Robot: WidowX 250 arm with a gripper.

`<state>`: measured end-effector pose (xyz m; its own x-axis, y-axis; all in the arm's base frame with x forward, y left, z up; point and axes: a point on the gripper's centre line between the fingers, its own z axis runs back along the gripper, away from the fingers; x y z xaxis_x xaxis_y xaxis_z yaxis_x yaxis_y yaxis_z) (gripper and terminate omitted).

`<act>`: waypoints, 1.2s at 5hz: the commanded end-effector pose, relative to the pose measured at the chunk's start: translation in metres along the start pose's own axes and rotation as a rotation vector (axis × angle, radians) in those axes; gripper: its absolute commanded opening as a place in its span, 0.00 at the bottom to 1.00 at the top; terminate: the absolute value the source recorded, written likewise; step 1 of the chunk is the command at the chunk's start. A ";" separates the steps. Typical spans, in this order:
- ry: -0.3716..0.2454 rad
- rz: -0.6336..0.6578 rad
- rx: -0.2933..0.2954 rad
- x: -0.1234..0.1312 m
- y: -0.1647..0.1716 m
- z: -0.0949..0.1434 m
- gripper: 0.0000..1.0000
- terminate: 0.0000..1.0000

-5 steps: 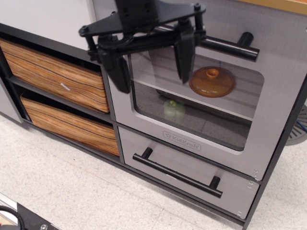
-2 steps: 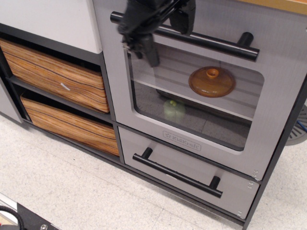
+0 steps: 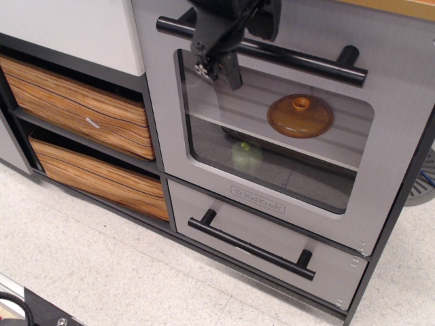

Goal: Open oven

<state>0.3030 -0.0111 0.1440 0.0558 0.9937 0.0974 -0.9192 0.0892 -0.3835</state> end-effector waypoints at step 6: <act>0.046 0.030 0.010 -0.001 0.013 -0.037 1.00 0.00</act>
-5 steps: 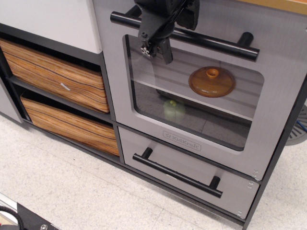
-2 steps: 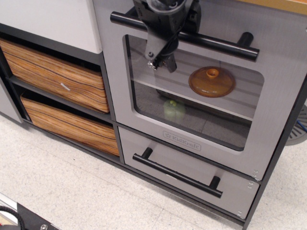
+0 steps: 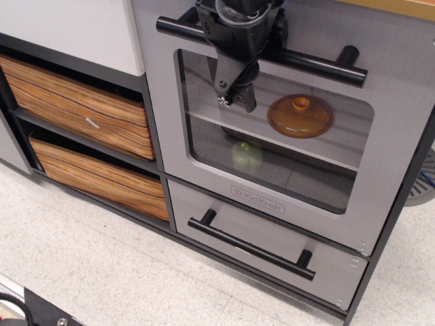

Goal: Open oven

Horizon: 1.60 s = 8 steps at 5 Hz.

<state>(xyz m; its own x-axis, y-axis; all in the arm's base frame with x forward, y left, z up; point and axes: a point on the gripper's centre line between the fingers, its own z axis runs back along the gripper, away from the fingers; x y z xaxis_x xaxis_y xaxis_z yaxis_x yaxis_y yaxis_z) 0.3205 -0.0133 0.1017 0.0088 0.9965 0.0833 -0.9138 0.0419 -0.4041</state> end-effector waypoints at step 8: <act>0.153 -0.502 0.050 0.001 0.073 0.143 1.00 0.00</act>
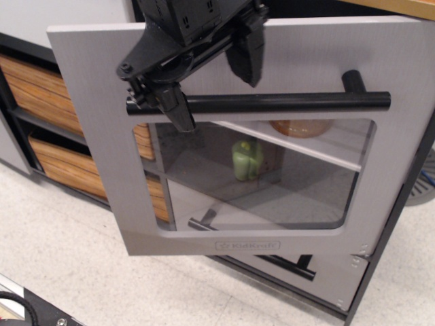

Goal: Open oven

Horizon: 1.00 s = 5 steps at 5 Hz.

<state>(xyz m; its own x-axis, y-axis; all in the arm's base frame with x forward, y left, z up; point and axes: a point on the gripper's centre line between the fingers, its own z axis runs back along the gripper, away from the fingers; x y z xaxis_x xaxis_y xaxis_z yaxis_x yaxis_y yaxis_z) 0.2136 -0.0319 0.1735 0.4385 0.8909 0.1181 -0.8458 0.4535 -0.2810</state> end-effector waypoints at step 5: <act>-0.117 0.202 -0.022 0.116 -0.028 0.047 1.00 0.00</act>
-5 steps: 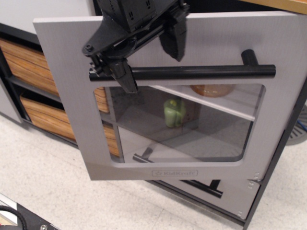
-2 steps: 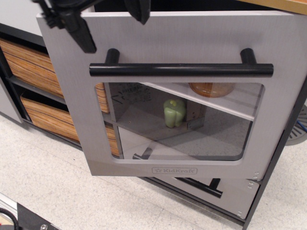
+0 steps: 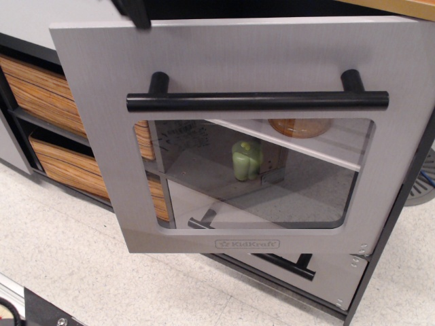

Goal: Open oven

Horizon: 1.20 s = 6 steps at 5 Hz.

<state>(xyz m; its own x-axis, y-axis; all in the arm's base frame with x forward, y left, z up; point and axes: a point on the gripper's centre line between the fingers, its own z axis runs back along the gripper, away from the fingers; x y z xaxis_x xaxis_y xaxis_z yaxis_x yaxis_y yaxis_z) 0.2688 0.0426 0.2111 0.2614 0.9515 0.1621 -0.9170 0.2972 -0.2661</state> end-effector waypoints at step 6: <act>0.189 -0.153 0.110 -0.064 0.026 -0.041 1.00 0.00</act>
<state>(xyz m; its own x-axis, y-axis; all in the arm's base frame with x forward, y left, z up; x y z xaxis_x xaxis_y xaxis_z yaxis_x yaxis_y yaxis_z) 0.2436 -0.0214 0.1377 0.4494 0.8933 -0.0070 -0.8884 0.4460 -0.1087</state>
